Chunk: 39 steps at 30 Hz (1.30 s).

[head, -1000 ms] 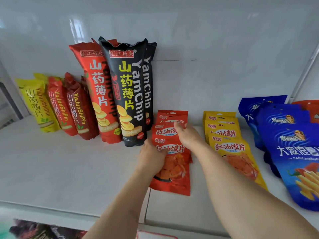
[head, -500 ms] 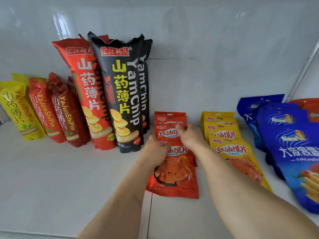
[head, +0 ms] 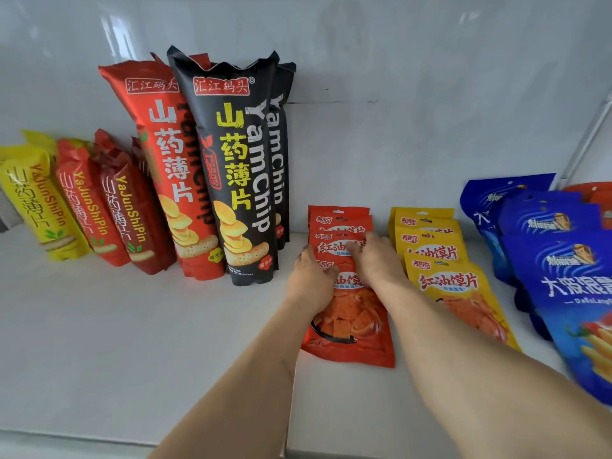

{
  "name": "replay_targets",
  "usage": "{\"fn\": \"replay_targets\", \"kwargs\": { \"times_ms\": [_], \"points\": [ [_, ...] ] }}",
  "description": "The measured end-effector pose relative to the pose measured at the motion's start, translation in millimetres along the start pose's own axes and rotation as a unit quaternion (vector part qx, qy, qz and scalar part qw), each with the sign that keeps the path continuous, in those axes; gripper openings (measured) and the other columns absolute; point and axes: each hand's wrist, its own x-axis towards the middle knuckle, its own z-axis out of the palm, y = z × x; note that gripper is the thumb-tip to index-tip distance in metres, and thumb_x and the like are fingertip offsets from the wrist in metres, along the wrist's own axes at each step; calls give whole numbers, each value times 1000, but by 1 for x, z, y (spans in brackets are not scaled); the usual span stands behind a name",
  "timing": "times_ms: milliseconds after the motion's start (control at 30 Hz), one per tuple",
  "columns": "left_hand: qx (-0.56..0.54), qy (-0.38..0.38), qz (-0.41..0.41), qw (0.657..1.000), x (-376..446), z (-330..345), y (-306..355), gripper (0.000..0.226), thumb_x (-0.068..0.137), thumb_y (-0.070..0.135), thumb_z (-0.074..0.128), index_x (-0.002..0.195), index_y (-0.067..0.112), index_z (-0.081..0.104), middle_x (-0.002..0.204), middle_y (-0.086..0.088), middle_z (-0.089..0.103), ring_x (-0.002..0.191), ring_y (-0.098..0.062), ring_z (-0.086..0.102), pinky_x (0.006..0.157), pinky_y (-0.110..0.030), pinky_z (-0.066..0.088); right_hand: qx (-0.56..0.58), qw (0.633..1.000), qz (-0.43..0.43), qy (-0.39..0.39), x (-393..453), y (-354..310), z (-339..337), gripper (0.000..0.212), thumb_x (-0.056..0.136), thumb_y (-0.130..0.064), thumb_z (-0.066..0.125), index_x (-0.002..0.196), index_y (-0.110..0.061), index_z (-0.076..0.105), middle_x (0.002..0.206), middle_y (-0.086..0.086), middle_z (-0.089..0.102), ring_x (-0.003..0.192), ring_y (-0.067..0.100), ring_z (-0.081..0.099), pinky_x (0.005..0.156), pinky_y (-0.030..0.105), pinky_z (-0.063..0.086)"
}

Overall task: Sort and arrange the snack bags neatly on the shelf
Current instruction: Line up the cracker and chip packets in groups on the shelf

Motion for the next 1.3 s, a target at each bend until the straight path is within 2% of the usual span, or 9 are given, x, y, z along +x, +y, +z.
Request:
{"fn": "replay_targets", "kwargs": {
  "times_ms": [300, 633, 733, 867, 933, 1033, 1100, 1200, 1300],
  "points": [
    [6, 11, 15, 1000, -25, -20, 3, 52, 99, 28, 56, 144, 10, 36, 143, -10, 47, 129, -28, 49, 102, -35, 42, -46, 997, -45, 37, -19, -12, -10, 48, 105, -39, 37, 141, -10, 45, 141, 14, 46, 131, 32, 45, 106, 39, 39],
    [27, 1, 27, 999, -71, -49, -4, 54, 103, 33, 49, 151, 14, 33, 149, -7, 43, 135, -24, 44, 106, -34, 40, 45, 998, -53, -4, -37, -22, -13, 45, 105, -37, 36, 139, -10, 51, 141, 11, 52, 128, 29, 49, 107, 38, 42],
    [47, -5, 38, 998, -82, -52, -6, 53, 103, 36, 48, 149, 15, 36, 149, -6, 44, 134, -23, 45, 107, -33, 39, 127, 991, -31, -11, -39, -23, -21, 46, 106, -40, 33, 135, -10, 54, 133, 9, 58, 123, 28, 54, 94, 30, 42],
    [54, 5, 29, 998, -91, -53, -4, 51, 103, 37, 49, 149, 17, 37, 150, -3, 43, 135, -22, 45, 106, -34, 41, 300, 953, 33, 24, -40, -24, -38, 51, 104, -49, 36, 134, -13, 56, 134, 8, 60, 122, 30, 57, 102, 40, 47],
    [75, 27, 62, 995, -94, -50, 0, 46, 102, 33, 49, 145, 16, 41, 147, -3, 44, 134, -21, 43, 106, -34, 40, 336, 942, 15, 21, -42, -19, -50, 48, 99, -53, 42, 121, -17, 63, 124, 8, 64, 117, 28, 61, 99, 42, 49],
    [93, 38, 152, 983, -104, -36, 16, 45, 102, 25, 48, 145, 12, 44, 148, -2, 42, 137, -20, 38, 110, -30, 33, 332, 942, -16, 38, -49, 5, -72, 43, 84, -66, 47, 97, -30, 65, 116, 1, 67, 113, 23, 64, 101, 49, 49],
    [64, 5, 172, 983, -110, -21, 34, 46, 102, 21, 47, 147, 14, 43, 150, -2, 42, 138, -21, 38, 109, -30, 32, 284, 956, -21, 64, -67, 22, -92, 45, 92, -58, 46, 115, -25, 66, 126, -1, 64, 119, 21, 60, 103, 44, 47],
    [-22, -65, 106, 992, -114, 5, 59, 47, 103, 23, 46, 148, 17, 41, 145, -6, 49, 135, -26, 45, 103, -33, 37, 163, 983, -13, 80, -94, 64, -111, 39, 103, -40, 43, 130, -17, 60, 132, 0, 62, 121, 20, 57, 90, 29, 43],
    [-92, -98, 50, 990, -115, 35, 74, 46, 100, 25, 51, 145, 18, 44, 140, -6, 54, 127, -27, 52, 96, -32, 45, 72, 993, -20, 88, -115, 100, -116, 38, 103, -37, 45, 129, -15, 60, 131, 7, 62, 118, 25, 58, 88, 32, 43]
  ]
}}
